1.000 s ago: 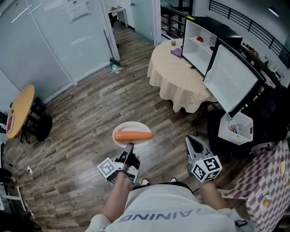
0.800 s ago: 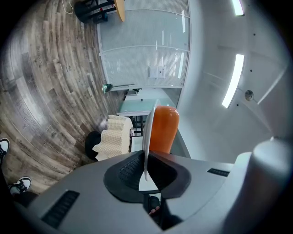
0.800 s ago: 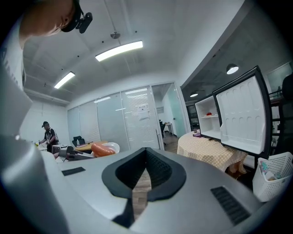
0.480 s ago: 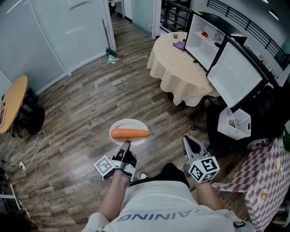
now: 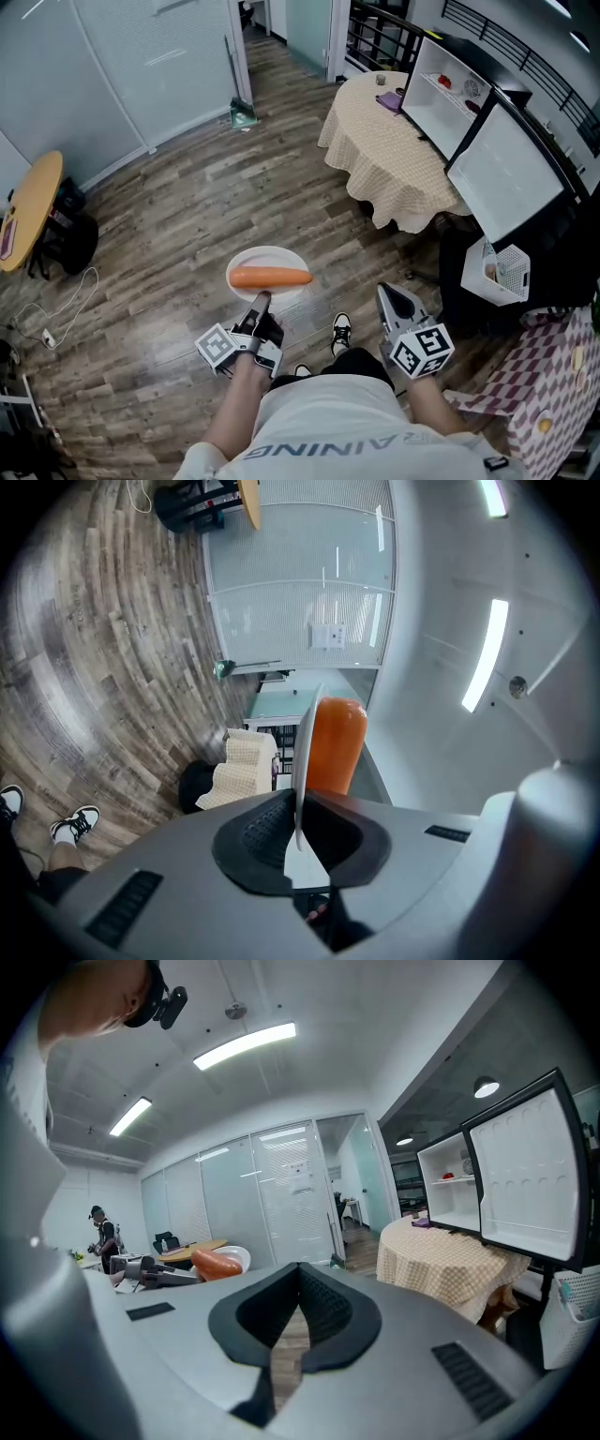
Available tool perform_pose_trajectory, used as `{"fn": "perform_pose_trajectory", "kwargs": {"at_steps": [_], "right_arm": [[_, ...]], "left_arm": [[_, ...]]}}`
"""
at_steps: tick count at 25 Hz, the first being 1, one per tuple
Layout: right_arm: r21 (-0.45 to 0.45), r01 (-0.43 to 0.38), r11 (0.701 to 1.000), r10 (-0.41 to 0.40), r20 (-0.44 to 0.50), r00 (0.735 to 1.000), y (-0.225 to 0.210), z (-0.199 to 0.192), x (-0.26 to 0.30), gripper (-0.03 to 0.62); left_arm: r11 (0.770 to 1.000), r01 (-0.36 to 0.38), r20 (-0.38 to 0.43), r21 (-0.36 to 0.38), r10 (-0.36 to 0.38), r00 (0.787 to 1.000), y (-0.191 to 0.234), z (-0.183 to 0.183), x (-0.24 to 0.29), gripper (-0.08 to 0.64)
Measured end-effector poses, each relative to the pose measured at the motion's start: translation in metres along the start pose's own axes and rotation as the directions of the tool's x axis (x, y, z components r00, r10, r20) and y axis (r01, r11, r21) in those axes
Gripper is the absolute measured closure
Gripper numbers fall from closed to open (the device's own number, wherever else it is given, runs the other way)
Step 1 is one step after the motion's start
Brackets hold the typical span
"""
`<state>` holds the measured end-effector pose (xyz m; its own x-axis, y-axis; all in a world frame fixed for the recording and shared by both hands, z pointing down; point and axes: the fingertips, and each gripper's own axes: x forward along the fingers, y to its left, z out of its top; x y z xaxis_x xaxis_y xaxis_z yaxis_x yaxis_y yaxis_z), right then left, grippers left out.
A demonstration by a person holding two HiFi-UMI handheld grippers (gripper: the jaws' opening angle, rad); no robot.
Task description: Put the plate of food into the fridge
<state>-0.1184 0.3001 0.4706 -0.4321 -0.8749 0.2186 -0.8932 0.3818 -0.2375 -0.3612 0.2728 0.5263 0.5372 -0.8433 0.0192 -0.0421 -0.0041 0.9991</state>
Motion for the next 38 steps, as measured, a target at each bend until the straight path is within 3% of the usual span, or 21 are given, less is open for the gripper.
{"fn": "perform_pose_trajectory", "kwargs": {"at_steps": [13, 29, 38], "right_arm": [[0.007, -0.063, 0.998, 0.063, 0.018, 0.998, -0.072, 0.048, 0.100, 0.572], [0.066, -0.098, 0.993, 0.099, -0.007, 0.995, -0.214, 0.072, 0.159, 0.572], [0.113, -0.066, 0.991, 0.067, -0.009, 0.998, -0.247, 0.065, 0.179, 0.572]], "left_arm": [[1.000, -0.024, 0.047, 0.014, 0.023, 0.999, -0.011, 0.042, 0.107, 0.534], [0.998, -0.061, 0.052, 0.025, 0.060, 0.997, -0.016, 0.009, 0.247, 0.534], [0.996, -0.086, -0.008, 0.011, 0.086, 0.996, -0.003, 0.003, 0.294, 0.534]]}}
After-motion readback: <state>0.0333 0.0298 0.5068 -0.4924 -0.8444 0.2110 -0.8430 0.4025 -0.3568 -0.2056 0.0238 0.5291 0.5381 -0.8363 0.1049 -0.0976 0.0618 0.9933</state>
